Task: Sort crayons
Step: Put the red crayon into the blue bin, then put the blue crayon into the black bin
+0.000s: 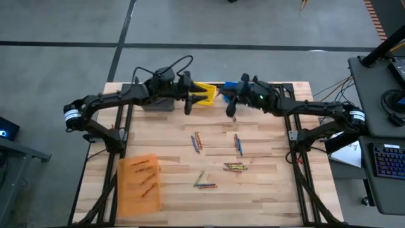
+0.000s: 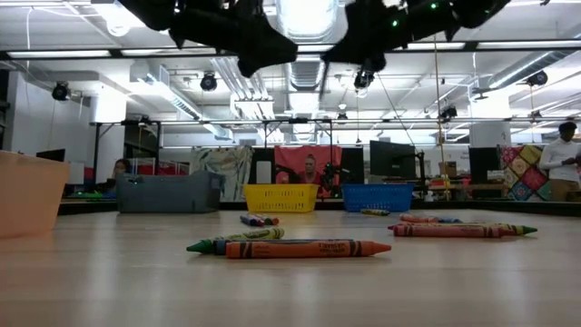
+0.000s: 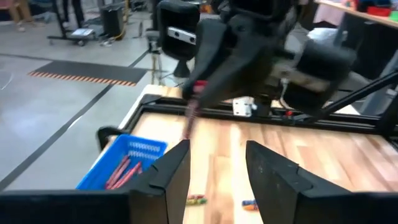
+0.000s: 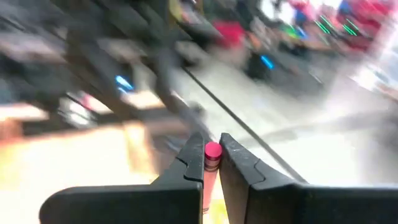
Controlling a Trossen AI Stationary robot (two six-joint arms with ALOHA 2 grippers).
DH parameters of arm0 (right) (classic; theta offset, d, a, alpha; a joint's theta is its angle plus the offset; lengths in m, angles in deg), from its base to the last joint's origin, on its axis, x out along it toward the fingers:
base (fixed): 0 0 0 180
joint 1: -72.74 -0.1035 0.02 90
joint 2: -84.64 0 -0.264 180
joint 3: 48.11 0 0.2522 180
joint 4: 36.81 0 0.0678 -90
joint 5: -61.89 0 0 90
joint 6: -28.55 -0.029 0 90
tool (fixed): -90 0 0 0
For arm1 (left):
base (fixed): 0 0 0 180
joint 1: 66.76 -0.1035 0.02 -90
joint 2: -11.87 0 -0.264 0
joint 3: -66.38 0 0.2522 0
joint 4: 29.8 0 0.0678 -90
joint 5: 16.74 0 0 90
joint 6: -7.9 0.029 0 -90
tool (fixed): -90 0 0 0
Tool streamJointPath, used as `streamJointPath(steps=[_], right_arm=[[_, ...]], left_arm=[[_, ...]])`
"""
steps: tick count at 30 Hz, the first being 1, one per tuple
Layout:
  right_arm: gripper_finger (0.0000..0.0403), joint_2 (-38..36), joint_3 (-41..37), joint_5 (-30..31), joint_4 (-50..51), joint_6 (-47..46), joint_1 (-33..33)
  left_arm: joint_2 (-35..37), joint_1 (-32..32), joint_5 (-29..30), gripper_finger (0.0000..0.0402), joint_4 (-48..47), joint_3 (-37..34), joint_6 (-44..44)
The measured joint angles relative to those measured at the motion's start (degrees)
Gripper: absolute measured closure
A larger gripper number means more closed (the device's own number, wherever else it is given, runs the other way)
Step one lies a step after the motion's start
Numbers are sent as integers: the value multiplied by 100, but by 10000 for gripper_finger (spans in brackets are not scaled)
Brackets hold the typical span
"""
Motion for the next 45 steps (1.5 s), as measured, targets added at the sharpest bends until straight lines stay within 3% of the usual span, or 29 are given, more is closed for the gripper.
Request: streamJointPath(steps=[4,12,19,28,35,45], right_arm=[[390,229,596,713,1509,145,414],[390,1493,1716,591,3789,451,1523],[390,2682,2734,592,5269,960,1965],[387,3320,3104,590,5730,1497,1973],[348,3345,3123,587,5695,1539,1971],[345,3274,3121,572,5676,1531,1970]], left_arm=[[259,-229,13,261,-372,0,-23],[566,-279,9,261,-466,0,21],[730,-292,11,261,-713,-4,246],[997,-307,17,261,-1161,-9,573],[1313,-316,472,261,-1561,-9,775],[1393,-316,514,260,-2201,-9,870]])
